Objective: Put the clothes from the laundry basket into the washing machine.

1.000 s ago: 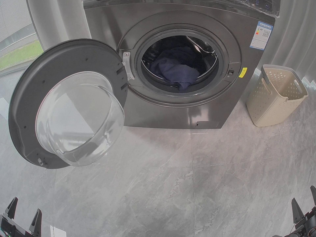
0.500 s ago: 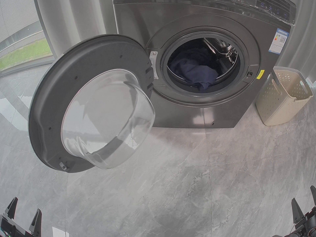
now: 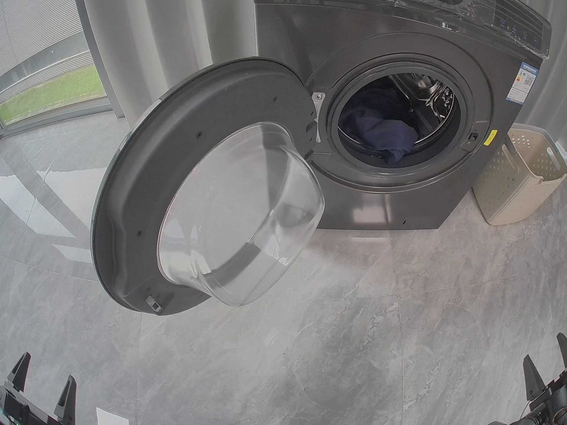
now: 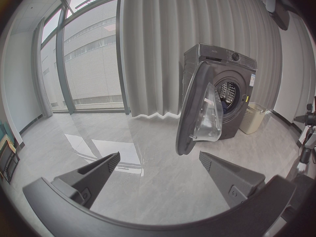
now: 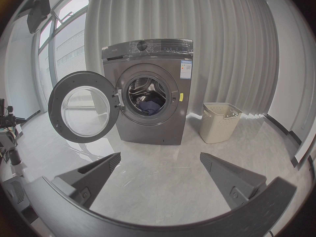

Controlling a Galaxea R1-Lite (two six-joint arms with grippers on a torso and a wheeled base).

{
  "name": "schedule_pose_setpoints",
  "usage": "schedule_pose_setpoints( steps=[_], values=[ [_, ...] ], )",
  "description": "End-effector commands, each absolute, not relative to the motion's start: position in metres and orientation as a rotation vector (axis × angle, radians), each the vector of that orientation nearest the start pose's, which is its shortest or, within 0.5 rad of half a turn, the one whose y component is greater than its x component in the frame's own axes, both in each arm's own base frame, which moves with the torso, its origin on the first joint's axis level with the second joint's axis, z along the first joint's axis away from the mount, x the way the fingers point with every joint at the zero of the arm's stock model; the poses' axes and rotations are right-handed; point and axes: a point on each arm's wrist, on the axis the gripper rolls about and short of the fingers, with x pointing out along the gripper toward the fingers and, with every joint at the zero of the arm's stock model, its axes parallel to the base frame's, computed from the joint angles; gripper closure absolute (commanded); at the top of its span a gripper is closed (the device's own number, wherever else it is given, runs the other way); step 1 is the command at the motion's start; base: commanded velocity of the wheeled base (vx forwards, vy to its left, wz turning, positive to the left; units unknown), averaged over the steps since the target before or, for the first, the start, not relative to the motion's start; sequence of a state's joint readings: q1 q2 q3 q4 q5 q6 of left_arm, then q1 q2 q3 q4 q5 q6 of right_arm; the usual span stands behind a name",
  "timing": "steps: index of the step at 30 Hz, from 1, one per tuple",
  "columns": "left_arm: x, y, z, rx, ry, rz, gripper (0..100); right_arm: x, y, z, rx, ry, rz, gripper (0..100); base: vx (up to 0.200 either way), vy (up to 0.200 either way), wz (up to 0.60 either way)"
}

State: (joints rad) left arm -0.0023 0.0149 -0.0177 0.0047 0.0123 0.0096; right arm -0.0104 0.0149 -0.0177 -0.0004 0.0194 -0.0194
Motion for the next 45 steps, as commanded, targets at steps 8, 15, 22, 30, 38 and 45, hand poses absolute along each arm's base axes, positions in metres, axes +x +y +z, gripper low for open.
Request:
schedule_pose_setpoints(
  steps=[8,15,22,30,38,45],
  values=[
    [-0.032,0.0,0.147,-0.056,-0.169,-0.051,0,-0.023,0.001,0.076,-0.02,0.0,0.009,0,0.0,0.0,0.0],
    [0.023,-0.005,0.181,-0.043,0.053,-0.217,0,-0.023,0.001,0.076,-0.02,0.0,0.009,0,0.0,0.0,0.0],
    [0.08,-0.011,0.216,-0.058,0.073,-0.343,0,-0.023,0.001,0.076,-0.021,0.0,0.009,0,0.0,0.0,0.0],
    [0.117,-0.024,0.236,-0.061,0.123,-0.517,0,-0.023,0.001,0.076,-0.021,0.0,0.009,0,0.0,0.0,0.0],
    [0.148,-0.046,0.244,-0.057,0.128,-0.622,0,-0.023,0.001,0.076,-0.021,0.001,0.009,0,0.0,0.0,0.0],
    [0.132,-0.076,0.252,-0.126,0.109,-0.848,0,-0.023,0.001,0.076,-0.021,0.0,0.009,0,0.0,0.0,0.0]
  ],
)
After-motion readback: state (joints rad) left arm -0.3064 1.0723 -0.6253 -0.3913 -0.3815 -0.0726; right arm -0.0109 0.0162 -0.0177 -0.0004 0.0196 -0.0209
